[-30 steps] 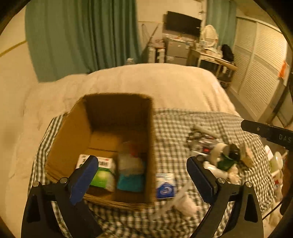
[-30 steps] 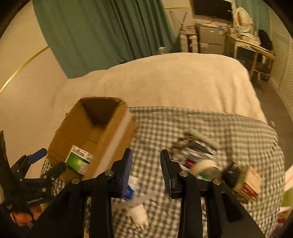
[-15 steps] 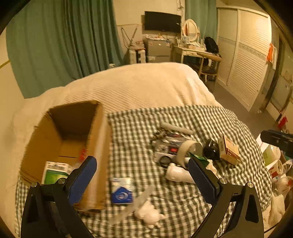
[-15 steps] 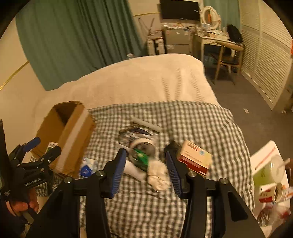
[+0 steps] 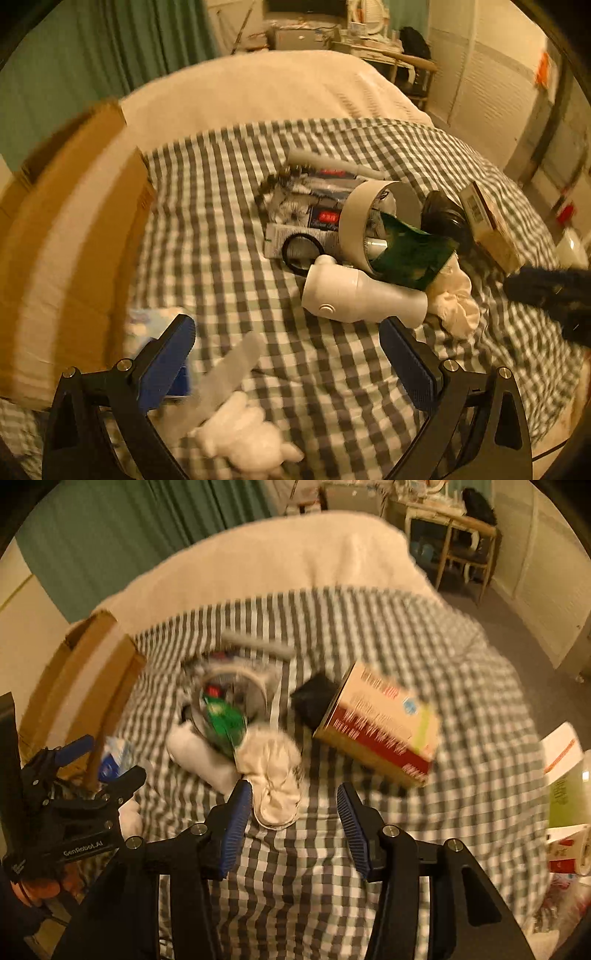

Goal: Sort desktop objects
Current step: 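Grasp the white plastic tube with the left tool while the right grasps the white lace cloth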

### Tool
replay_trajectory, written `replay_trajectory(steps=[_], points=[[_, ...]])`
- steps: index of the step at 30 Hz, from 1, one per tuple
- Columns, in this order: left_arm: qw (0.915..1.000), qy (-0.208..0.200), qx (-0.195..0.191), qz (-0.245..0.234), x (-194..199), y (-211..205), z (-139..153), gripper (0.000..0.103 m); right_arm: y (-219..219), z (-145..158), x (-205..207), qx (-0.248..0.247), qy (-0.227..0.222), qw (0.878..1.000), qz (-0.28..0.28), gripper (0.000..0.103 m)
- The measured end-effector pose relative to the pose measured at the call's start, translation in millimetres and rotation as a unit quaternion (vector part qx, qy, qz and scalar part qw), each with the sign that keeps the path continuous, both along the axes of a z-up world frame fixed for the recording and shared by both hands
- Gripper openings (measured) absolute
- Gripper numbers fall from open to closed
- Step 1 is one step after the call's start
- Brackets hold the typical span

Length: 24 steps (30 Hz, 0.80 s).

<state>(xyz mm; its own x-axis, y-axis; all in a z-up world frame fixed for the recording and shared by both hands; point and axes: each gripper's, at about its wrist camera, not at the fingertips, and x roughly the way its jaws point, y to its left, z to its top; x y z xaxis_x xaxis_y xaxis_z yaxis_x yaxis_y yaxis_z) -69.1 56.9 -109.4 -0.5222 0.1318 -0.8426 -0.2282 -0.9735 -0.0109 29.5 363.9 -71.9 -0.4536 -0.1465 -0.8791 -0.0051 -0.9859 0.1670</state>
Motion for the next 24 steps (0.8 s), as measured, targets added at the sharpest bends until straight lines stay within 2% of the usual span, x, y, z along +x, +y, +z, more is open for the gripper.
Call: replay_trajectory(steps=[2, 4, 8, 11, 15, 16, 17, 18, 19, 24], points=[[0.9996, -0.010, 0.026, -0.001, -5, 1, -6, 0.102, -4, -16, -6, -0.006, -0.008, 1.000, 0.006, 0.048], [0.9992, -0.004, 0.036, -0.013, -7, 7, -8, 0.102, -10, -28, -14, -0.007, -0.014, 1.000, 0.015, 0.048], [0.9980, 0.026, 0.008, -0.057, -3, 26, -8, 0.102, -18, -51, -30, -0.016, -0.031, 0.999, 0.019, 0.048], [0.9953, 0.034, -0.016, -0.089, -3, 41, -11, 0.102, -17, -65, -37, -0.021, -0.041, 0.999, 0.016, 0.048], [0.9950, 0.025, -0.024, -0.094, -8, 47, -24, 0.102, -12, -80, -41, -0.032, -0.062, 0.997, 0.014, 0.047], [0.9955, 0.019, -0.016, -0.092, -10, 46, -27, 0.102, -10, -81, -40, -0.034, -0.063, 0.997, 0.015, 0.039], [0.9959, 0.015, -0.004, -0.089, -11, 45, -30, 0.102, -10, -82, -39, -0.028, -0.065, 0.997, 0.019, 0.021], [0.9962, 0.014, 0.004, -0.086, -12, 44, -31, 0.102, -9, -82, -39, -0.019, -0.065, 0.997, 0.021, 0.012], [0.9963, 0.014, 0.015, -0.083, -13, 43, -31, 0.102, -9, -80, -37, -0.010, -0.062, 0.998, 0.022, 0.009], [0.9956, -0.004, 0.042, -0.083, -17, 47, -34, 0.103, 4, -67, -23, 0.012, -0.038, 0.999, 0.027, 0.009]])
